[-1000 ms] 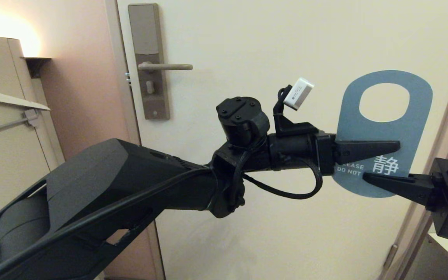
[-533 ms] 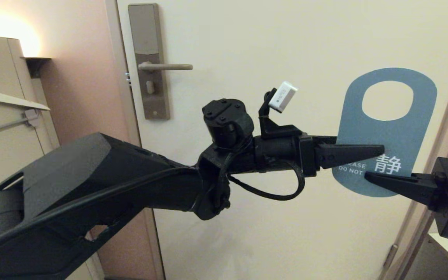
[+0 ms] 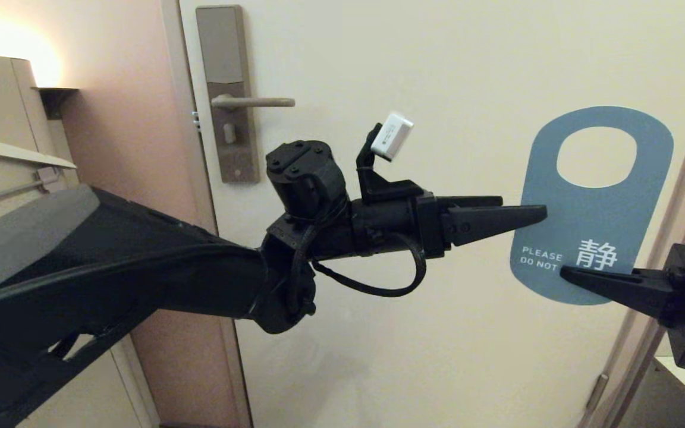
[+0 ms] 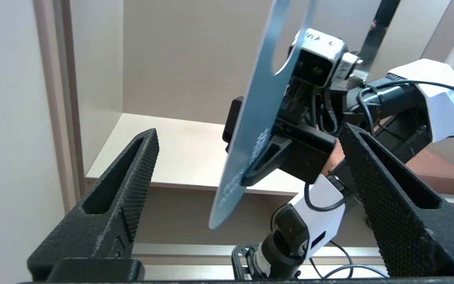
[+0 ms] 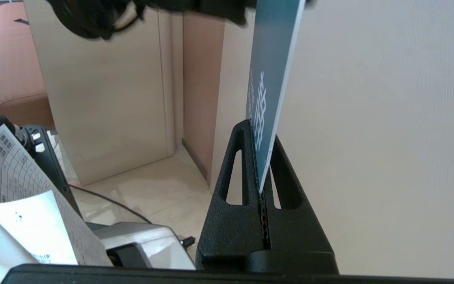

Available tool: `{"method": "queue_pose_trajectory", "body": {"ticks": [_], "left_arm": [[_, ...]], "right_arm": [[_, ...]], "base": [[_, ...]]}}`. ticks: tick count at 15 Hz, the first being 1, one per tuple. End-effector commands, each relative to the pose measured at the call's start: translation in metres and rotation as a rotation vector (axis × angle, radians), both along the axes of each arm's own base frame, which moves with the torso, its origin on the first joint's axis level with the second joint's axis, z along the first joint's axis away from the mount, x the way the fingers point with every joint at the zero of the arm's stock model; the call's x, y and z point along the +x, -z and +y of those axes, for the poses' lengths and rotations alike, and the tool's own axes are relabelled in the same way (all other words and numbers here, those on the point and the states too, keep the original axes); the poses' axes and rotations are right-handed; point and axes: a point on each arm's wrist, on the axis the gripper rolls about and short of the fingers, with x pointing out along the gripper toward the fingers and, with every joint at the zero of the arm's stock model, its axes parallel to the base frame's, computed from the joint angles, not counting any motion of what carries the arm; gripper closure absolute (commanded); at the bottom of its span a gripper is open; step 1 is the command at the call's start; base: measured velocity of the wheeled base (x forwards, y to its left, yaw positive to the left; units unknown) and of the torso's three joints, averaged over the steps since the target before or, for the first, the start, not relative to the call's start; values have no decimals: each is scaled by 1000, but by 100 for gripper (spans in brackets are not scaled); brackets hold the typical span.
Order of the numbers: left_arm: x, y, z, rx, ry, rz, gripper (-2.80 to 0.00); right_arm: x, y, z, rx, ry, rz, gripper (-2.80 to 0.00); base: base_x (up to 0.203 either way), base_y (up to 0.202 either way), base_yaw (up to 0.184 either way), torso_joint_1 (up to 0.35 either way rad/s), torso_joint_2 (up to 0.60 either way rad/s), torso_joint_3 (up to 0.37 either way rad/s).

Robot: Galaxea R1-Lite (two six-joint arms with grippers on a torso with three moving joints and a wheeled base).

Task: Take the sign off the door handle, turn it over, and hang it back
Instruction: Hand it to the other hand, then hang the sign back with the other side facing out

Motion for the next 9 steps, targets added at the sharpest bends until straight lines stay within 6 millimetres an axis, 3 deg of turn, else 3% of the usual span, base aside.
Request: {"method": "queue_pose_trajectory", "body": {"ticks": [1,9], "left_arm": [[-5,-10,12,-10,-8,-10,-280],[-16,-22,87,24,-164,-46,-280]], "right_arm": [[-4,1,0,0,-3,-3,0],[-14,7,-3,-17,69,-7,0]], "base": [[0,0,0,0,0,0],[0,0,0,0,0,0]]}}
